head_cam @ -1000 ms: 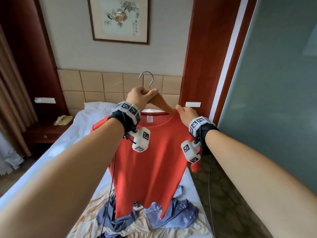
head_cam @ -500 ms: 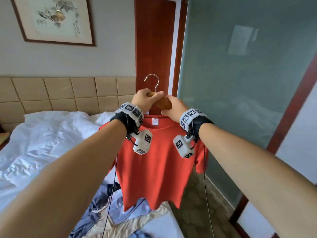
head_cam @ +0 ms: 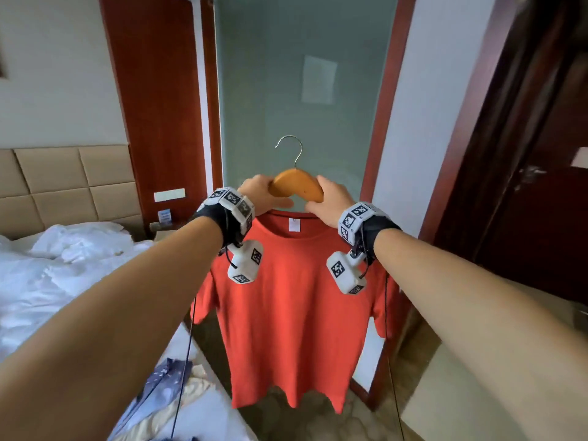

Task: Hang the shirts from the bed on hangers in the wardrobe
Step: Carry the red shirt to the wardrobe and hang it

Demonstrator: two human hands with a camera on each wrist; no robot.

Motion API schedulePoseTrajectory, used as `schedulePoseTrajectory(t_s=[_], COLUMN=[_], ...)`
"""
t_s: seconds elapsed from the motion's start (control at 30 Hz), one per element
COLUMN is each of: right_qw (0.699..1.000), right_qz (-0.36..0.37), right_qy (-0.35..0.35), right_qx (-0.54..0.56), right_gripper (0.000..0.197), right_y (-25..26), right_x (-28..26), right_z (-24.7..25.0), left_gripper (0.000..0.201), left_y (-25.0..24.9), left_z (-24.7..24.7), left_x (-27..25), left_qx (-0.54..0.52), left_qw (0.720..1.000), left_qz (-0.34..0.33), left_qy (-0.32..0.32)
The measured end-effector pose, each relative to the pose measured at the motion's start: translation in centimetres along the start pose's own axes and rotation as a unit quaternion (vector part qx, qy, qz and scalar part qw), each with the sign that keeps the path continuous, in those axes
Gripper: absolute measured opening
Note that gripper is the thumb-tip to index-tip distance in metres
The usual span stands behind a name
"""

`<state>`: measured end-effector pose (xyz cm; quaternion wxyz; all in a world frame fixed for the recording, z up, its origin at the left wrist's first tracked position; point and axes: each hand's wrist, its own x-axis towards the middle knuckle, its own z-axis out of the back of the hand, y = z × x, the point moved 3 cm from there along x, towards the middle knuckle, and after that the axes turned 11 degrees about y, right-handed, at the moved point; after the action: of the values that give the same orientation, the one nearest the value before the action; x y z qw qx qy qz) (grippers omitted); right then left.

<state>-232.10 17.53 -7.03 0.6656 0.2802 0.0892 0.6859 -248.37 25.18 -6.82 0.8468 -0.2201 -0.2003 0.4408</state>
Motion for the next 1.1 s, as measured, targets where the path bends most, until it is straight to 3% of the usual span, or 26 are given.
schedulePoseTrajectory(t_s=[0.23, 0.33, 0.53, 0.8, 1.1], right_qw=[0.992, 0.986, 0.943, 0.901, 0.871], right_qz=[-0.1, -0.125, -0.228, -0.327, -0.373], right_qy=[-0.054, -0.058, -0.082, -0.106, -0.155], right_qx=[-0.048, -0.09, -0.226, -0.265, -0.28], right_gripper=[0.02, 0.022, 0.034, 0.032, 0.031], right_y=[-11.5, -14.0, -24.0, -36.4, -49.1], right_x=[-5.2, -6.3, -8.5, -9.3, -11.8], right_z=[9.7, 12.1, 19.8, 30.3, 38.9], left_gripper=[0.035, 0.03, 0.026, 0.012, 0.029], left_y=[-13.2, -16.4, -26.7, -40.6, -53.8], left_z=[-8.5, -10.3, -17.9, -25.9, -34.9], left_x=[6.7, 8.1, 15.3, 24.3, 31.6], left_qx=[0.033, 0.035, 0.042, 0.015, 0.011], left_qw=[0.995, 0.991, 0.976, 0.952, 0.933], left_qz=[-0.077, -0.108, -0.187, -0.269, -0.329], left_qy=[0.053, 0.068, 0.101, 0.147, 0.144])
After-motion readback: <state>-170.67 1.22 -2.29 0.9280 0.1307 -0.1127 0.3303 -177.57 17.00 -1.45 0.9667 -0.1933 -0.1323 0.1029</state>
